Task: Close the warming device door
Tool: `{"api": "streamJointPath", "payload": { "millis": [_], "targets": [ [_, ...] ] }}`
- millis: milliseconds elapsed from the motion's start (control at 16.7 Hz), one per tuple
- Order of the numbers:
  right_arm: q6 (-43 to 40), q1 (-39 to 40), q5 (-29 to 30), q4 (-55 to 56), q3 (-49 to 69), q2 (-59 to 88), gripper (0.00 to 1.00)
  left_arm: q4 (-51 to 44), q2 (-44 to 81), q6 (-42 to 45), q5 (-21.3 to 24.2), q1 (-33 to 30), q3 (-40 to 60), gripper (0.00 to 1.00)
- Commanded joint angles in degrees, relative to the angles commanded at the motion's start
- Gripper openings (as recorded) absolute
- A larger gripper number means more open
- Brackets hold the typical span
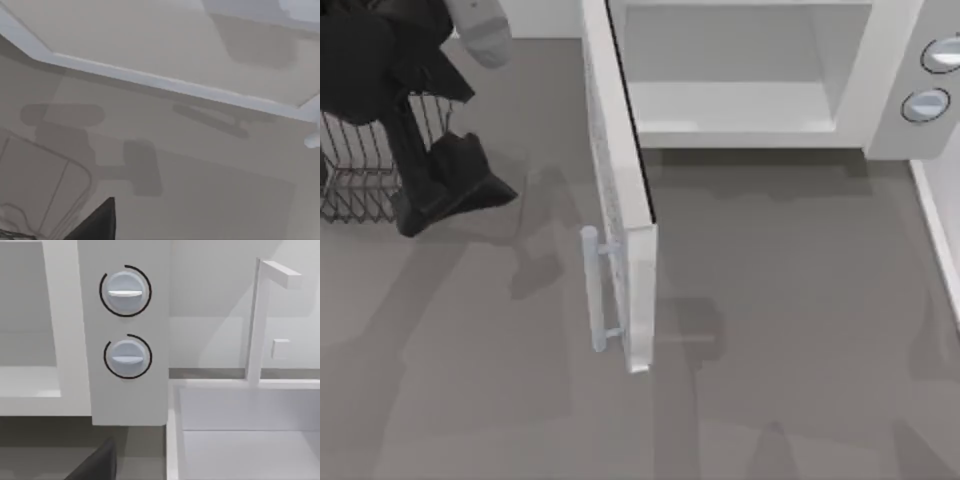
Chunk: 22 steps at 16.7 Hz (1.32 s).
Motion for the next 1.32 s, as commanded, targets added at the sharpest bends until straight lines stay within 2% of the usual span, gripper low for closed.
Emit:
{"api": "streamJointPath", "payload": {
  "millis": [300,540,1020,1320],
  "targets": [
    [0.0,0.0,0.0,0.0,0.0,0.0,1.00,-12.2,15.6,7.2,3.5,-1.9,20.2,1.00],
    [0.0,0.0,0.0,0.0,0.0,0.0,1.00,-16.7,21.4,9.8,4.9,-2.4,28.4,1.00],
    [0.0,0.0,0.0,0.0,0.0,0.0,1.00,-16.0,21.6,9.7,4.9,-2.5,28.0,1.00],
    [0.0,0.0,0.0,0.0,0.0,0.0,1.00,-5.3,21.3,6.7,4.0,-5.5,18.4,1.00]
  ]
}}
